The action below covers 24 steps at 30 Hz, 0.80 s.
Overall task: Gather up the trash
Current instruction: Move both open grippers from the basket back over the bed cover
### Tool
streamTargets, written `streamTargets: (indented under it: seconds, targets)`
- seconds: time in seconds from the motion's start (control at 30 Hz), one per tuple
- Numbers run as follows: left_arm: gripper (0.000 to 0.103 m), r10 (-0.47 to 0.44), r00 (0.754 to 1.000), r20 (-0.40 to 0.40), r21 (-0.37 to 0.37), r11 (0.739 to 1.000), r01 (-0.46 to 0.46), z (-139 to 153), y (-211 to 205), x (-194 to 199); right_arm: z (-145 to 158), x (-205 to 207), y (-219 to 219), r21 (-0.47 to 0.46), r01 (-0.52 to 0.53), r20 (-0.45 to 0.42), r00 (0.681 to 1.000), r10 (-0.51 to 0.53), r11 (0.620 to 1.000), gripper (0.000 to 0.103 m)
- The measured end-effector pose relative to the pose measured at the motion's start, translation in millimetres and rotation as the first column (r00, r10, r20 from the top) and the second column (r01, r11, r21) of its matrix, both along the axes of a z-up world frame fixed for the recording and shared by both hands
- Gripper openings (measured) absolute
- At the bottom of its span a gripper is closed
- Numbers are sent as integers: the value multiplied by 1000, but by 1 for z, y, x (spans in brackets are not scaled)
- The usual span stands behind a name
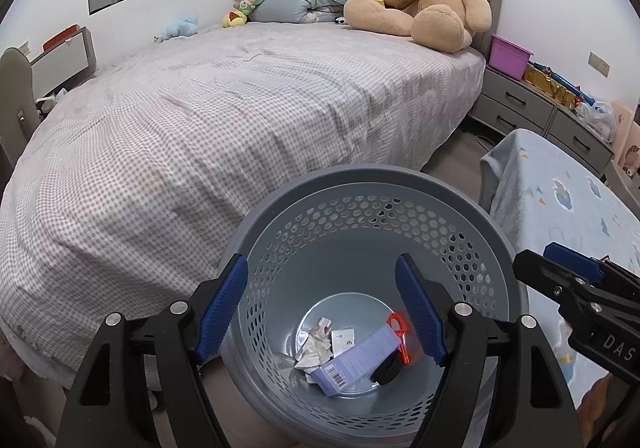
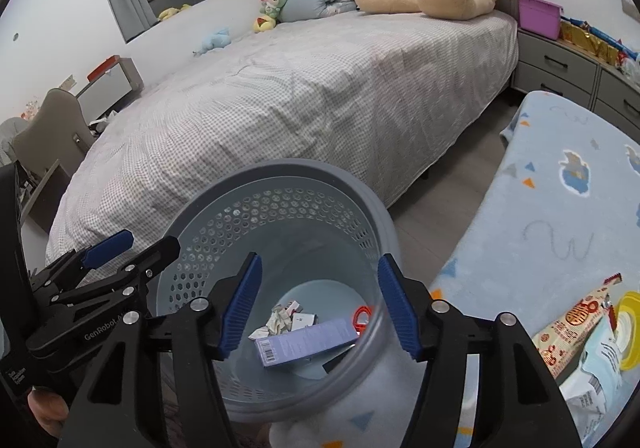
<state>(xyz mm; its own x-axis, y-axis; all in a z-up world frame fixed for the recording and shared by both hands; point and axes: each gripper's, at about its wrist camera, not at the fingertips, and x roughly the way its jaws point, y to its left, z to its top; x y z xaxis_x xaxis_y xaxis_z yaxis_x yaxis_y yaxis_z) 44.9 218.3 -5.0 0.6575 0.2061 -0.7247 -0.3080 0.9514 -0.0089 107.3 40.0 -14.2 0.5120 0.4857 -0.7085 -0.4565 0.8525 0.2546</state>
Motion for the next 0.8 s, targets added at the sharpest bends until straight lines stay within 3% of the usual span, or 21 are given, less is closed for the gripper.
streamTargets:
  seconds: [0.1, 0.33, 0.8]
  targets:
    - [73, -11, 1000, 4, 3, 1000, 11, 1, -6, -1, 1, -7, -10, -14, 25, 14, 1000, -25, 1000, 71]
    - [73, -53, 998, 19, 5, 999, 52, 5, -25, -3, 1, -26, -43, -48, 93, 32, 995, -91, 995, 77]
    - [73, -191, 981, 26, -7, 982, 191, 7, -96, -6, 8, -64, -150, -165, 260, 105, 964, -245, 951, 95]
